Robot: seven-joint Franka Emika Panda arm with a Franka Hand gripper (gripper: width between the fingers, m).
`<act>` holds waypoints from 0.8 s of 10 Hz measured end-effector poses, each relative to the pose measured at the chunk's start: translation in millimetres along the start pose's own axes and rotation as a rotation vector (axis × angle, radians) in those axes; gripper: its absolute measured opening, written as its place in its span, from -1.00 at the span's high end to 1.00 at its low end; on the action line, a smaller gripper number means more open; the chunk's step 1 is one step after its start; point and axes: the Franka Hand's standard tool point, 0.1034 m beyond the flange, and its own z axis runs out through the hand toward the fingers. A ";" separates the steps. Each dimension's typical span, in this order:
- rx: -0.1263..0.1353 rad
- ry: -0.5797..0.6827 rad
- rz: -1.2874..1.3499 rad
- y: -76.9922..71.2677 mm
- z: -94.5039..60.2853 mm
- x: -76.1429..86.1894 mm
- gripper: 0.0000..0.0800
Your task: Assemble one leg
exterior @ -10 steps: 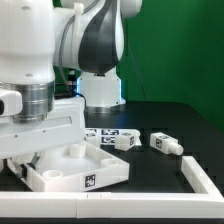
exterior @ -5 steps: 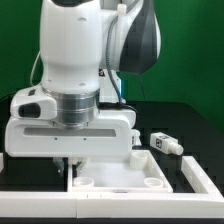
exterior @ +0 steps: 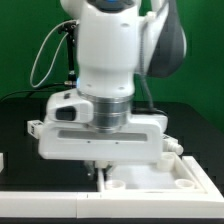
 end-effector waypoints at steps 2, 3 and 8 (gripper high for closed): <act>-0.014 -0.018 0.044 -0.5 -0.5 -0.4 0.85; -0.013 -0.017 0.041 -0.3 -0.7 -0.5 0.82; 0.013 -0.048 0.031 -4.3 -19.1 -45.1 -0.41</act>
Offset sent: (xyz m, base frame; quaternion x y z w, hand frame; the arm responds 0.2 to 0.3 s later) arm 0.0000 0.0000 0.0000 0.0000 0.0000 0.0000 1.0000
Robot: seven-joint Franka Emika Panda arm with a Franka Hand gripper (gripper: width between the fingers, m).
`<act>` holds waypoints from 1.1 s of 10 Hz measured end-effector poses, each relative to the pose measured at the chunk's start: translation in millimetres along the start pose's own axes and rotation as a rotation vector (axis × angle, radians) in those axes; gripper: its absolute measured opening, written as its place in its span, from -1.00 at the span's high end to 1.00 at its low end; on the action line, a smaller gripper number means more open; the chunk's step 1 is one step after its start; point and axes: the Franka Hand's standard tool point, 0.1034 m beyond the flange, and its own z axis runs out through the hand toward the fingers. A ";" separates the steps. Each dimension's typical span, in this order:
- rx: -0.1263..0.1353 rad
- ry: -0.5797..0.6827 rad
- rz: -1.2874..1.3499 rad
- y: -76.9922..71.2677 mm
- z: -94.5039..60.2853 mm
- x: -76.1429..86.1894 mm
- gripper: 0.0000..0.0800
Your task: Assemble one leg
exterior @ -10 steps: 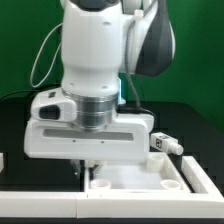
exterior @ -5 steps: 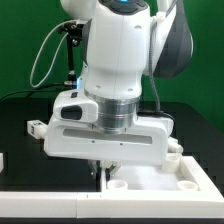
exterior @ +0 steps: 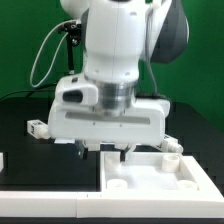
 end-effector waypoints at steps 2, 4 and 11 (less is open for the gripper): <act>0.023 0.010 0.005 -9.9 -22.4 -43.6 -0.61; 0.027 -0.006 0.005 -13.3 -28.2 -49.1 -0.61; 0.035 -0.284 -0.104 6.4 -21.9 -95.8 -0.62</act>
Offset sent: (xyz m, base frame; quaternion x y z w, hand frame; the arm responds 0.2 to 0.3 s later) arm 0.0000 0.0000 0.0000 0.0000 -0.0650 0.0000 0.9979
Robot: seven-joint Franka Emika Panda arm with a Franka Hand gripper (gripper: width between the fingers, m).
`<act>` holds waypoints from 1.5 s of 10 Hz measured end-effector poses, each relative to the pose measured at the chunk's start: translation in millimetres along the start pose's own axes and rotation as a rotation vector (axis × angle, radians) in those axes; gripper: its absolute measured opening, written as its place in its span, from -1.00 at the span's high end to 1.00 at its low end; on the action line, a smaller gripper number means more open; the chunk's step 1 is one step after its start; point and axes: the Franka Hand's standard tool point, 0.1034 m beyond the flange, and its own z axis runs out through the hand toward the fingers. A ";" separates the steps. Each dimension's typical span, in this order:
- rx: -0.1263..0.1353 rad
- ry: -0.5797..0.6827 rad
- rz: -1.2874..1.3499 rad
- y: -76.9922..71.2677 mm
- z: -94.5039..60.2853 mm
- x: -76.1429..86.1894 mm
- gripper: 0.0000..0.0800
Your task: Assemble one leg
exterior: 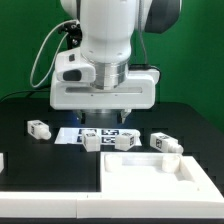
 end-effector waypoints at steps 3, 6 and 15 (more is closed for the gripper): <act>0.011 -0.216 0.002 -1.1 3.8 -1.8 -0.62; -0.011 -0.429 0.003 24.8 28.2 -17.6 -0.62; -0.019 -0.508 0.018 20.3 85.4 -29.3 -0.62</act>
Offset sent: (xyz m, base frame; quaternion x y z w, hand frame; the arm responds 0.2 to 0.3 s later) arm 0.0000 0.0000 0.0000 0.0000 -0.1938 0.0000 0.9810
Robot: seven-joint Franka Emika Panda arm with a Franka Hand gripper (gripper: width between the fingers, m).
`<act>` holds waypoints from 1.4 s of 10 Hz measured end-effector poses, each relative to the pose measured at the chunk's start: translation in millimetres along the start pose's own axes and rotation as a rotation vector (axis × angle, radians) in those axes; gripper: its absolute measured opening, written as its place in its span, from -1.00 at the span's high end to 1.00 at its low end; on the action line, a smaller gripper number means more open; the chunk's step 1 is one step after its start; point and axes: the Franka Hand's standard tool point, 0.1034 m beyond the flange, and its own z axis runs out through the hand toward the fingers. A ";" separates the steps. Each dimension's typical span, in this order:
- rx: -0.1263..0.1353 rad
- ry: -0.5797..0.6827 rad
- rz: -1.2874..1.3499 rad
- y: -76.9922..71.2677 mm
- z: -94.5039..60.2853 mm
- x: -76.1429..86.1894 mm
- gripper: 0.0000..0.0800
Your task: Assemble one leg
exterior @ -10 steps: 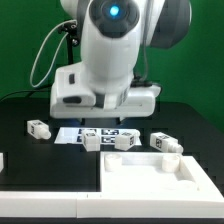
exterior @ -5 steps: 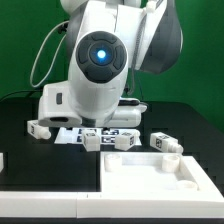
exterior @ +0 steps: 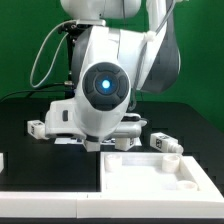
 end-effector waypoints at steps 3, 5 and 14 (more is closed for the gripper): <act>-0.002 -0.004 0.001 -0.2 3.8 -0.5 -0.33; -0.002 -0.004 0.001 -0.3 3.9 -0.5 0.02; 0.010 0.436 -0.046 -22.5 -105.2 -19.6 0.30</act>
Offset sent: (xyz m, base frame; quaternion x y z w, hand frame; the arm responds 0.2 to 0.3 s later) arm 0.0000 0.0000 0.0000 0.0000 0.0000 0.0000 1.0000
